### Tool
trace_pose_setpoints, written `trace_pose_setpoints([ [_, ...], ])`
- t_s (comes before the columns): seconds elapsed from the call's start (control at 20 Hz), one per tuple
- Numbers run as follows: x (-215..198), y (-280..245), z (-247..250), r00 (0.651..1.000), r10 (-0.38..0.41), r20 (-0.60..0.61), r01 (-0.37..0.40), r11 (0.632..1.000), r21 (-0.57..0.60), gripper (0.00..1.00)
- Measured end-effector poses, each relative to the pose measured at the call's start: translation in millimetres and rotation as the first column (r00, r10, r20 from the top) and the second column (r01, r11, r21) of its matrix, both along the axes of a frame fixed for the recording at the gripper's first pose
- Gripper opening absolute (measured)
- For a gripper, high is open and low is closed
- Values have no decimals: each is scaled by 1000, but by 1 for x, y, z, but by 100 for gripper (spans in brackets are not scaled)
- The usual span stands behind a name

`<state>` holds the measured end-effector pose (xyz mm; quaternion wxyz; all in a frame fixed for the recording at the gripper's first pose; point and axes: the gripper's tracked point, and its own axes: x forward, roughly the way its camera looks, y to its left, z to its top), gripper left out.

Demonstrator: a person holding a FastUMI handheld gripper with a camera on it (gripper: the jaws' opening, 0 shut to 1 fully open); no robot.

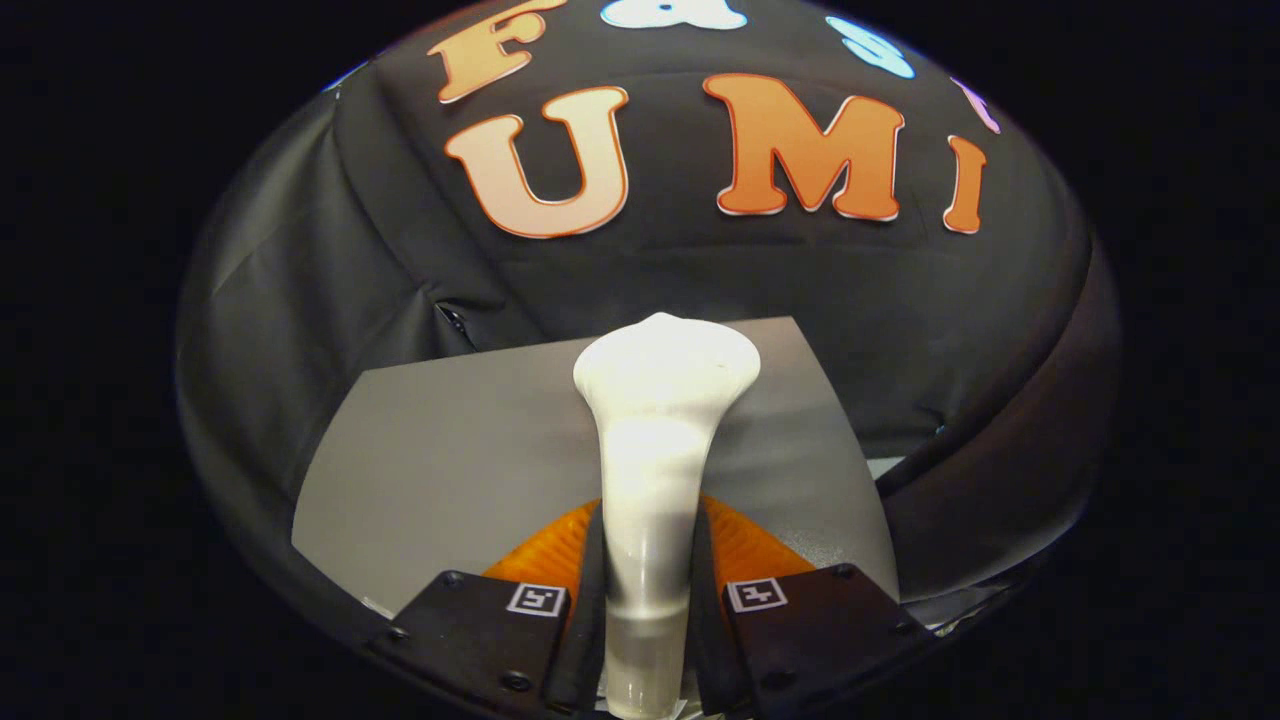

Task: Iron the clothes twice with a garment steamer, once on the left side and once on the right side.

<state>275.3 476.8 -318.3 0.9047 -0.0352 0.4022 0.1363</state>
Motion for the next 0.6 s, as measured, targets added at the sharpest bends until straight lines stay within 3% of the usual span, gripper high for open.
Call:
trace_pose_setpoints([
  [0.25, -26, -4, 45, 991, 46, 127, -51, 998, 31, 45],
  [0.4, -54, -18, 47, 992, 32, 125, -42, 996, 73, 39],
  [0.6, -89, -39, 68, 987, 32, 155, -47, 994, 97, 39],
])
